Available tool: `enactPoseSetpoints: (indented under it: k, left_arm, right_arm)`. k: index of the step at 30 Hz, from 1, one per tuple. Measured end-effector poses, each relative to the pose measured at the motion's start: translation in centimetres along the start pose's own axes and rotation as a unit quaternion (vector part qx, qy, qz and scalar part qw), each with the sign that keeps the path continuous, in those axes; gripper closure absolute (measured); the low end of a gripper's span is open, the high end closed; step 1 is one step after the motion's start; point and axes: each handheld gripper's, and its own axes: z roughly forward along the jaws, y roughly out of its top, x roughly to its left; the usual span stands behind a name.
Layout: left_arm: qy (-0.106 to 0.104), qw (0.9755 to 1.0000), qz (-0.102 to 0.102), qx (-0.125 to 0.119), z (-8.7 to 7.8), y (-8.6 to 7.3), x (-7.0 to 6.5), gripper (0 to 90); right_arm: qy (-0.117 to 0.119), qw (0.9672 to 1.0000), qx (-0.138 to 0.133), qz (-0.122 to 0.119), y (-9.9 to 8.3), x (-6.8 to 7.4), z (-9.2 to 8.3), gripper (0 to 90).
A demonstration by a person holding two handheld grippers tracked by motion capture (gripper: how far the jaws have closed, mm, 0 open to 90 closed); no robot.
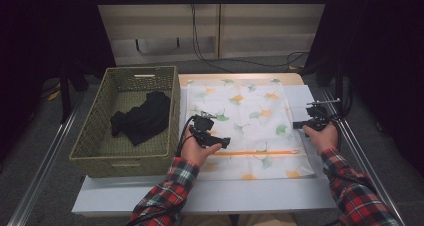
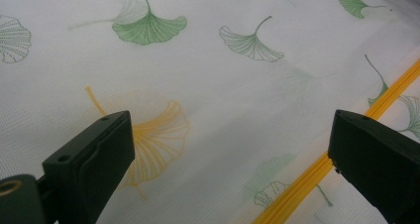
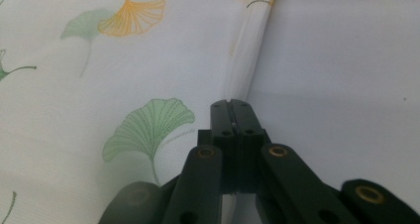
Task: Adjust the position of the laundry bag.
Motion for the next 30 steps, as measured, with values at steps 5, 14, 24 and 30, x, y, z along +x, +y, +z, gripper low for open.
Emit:
enactPoseSetpoints:
  k: [5, 14, 24, 30]
  left_arm:
    - [0.004, 1.0000, -0.002, -0.001, 0.0, 0.0, 0.1, 3.8]
    - [0.005, 1.0000, -0.002, -0.002, -0.1, 0.0, 0.1, 3.8]
    - [0.003, 1.0000, -0.001, 0.000, 0.1, -0.1, 0.0, 3.8]
    - [0.002, 1.0000, -0.002, -0.001, 0.0, 0.0, 0.1, 3.8]
  right_arm:
    - [0.000, 1.0000, 0.000, -0.003, 0.0, -0.2, -0.1, 90.0]
    - [-0.004, 1.0000, -0.003, 0.000, 0.2, -0.6, -0.5, 90.0]
    - [-0.006, 1.0000, -0.002, 0.002, 0.0, -1.2, -0.8, 90.0]
    - [-0.010, 0.9999, -0.003, 0.002, 0.0, -1.5, -0.9, 90.0]
